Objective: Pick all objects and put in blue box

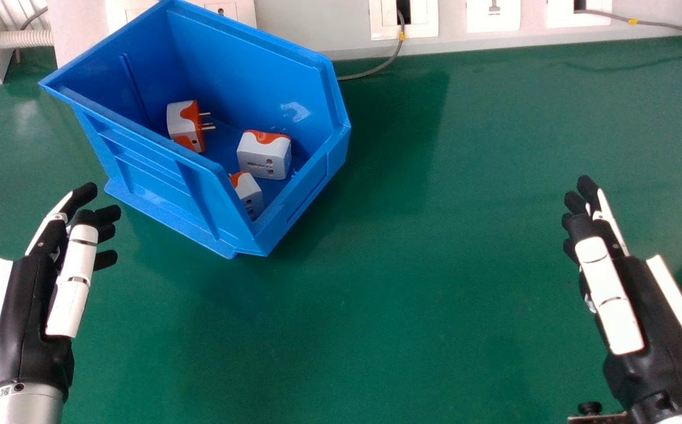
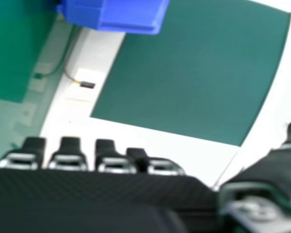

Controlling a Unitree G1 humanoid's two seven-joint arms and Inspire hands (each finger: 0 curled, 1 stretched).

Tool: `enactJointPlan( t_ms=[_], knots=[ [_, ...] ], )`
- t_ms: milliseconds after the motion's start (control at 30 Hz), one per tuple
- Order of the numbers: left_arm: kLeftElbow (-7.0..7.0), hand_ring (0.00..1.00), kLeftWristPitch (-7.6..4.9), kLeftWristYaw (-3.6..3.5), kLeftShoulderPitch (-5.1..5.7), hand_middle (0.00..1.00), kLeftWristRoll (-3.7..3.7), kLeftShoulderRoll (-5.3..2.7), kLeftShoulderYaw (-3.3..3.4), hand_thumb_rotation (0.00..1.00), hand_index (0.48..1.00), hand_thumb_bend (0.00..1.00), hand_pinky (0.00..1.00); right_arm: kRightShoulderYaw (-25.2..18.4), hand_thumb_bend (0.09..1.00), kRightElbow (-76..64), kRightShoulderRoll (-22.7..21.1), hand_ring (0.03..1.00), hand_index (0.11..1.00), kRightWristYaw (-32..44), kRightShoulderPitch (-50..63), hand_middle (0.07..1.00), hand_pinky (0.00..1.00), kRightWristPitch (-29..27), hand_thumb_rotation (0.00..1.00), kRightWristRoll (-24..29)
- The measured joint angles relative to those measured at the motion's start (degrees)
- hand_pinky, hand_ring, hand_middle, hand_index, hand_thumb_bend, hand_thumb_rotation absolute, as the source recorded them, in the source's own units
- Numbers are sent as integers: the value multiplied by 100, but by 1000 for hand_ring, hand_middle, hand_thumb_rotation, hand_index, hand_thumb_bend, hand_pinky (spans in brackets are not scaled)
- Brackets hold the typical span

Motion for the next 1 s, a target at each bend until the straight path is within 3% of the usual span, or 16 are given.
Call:
enactJointPlan(
  t_ms=[100, 333, 500, 633, 767, 1000],
  knots=[
    [88, 830, -28, -30, -1, 818, 0, 14, -1, 888, 870, 261, 778, -73, 344, 91, 6, 1000, 1000, -24, -69, 1000, 995, -113, 1000, 22],
    [87, 829, -28, -35, 26, 819, -1, 14, -10, 890, 873, 252, 778, -96, 345, 263, 42, 1000, 1000, -24, -111, 1000, 996, -222, 1000, 62],
    [164, 833, -60, -73, -1, 822, -15, 14, -13, 892, 881, 254, 781, -210, 334, 451, 43, 1000, 1000, -32, -193, 1000, 991, -350, 1000, 100],
    [211, 838, -160, -169, -3, 830, -121, 14, -21, 895, 893, 266, 789, -274, 327, 675, 50, 1000, 1000, -44, -227, 1000, 987, -512, 1000, 100],
    [349, 842, -259, -277, -15, 833, -206, 29, -22, 895, 896, 263, 793, -295, 329, 862, 53, 1000, 1000, -58, -270, 1000, 986, -714, 1000, 98],
    [606, 845, -487, -277, -36, 836, -221, 86, -7, 894, 898, 260, 798, -297, 331, 932, 55, 1000, 1000, -77, -279, 1000, 986, -874, 1000, 89]
  ],
)
